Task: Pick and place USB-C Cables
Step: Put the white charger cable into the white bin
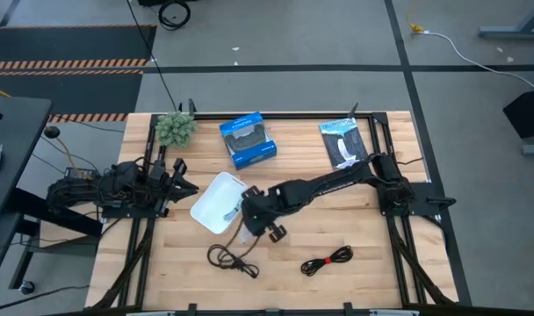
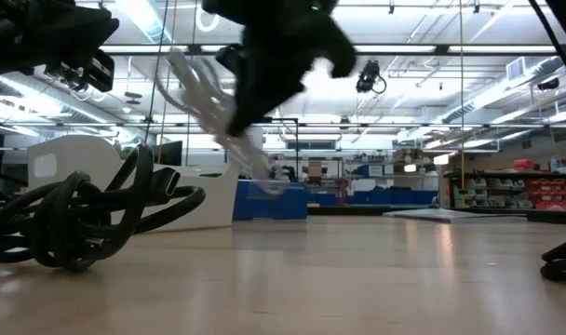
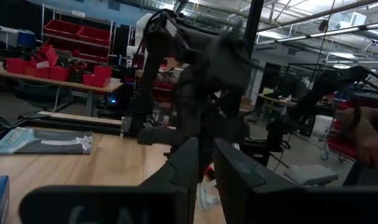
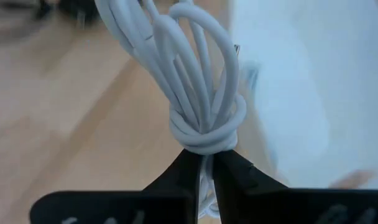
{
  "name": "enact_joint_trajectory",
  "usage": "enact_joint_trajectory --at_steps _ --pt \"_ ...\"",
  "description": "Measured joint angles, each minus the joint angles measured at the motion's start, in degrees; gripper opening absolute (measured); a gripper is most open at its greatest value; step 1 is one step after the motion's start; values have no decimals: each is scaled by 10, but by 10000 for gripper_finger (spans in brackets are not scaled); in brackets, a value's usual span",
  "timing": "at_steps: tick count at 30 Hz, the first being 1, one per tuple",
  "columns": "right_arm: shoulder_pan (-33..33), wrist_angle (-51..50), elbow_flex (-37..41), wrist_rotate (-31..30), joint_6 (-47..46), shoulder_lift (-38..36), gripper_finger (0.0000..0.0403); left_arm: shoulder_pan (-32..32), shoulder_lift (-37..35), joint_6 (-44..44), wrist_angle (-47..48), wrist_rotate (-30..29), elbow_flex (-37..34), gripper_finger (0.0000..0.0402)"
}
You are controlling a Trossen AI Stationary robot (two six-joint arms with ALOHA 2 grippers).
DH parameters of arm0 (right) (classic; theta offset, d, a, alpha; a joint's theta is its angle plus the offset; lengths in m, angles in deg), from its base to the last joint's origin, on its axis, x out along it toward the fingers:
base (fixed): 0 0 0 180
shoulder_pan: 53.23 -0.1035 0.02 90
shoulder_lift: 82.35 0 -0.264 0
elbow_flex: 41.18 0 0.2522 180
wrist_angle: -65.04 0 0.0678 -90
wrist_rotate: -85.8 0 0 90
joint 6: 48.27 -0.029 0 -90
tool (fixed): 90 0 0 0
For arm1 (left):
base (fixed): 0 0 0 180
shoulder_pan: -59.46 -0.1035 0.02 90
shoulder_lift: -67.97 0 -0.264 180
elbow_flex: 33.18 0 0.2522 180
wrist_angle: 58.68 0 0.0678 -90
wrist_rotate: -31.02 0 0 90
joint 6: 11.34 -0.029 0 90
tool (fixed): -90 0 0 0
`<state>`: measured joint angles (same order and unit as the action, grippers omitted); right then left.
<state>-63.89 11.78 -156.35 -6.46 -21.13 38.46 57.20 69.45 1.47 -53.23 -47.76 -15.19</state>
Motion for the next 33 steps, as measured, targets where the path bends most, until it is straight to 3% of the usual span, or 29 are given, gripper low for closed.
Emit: enact_joint_trajectory --at_steps 6,11,16,24,33 --pt "31 117 0 93 -4 0 33 0 0 0 0 0 0 57" --pt "47 212 0 113 -1 0 33 0 0 0 0 0 0 57" --pt "62 241 0 113 0 0 32 0 0 0 0 0 0 57" --pt "54 310 -8 55 1 58 28 0 0 0 0 0 0 57" --pt "61 125 -173 -51 1 154 26 0 0 0 0 0 0 57"
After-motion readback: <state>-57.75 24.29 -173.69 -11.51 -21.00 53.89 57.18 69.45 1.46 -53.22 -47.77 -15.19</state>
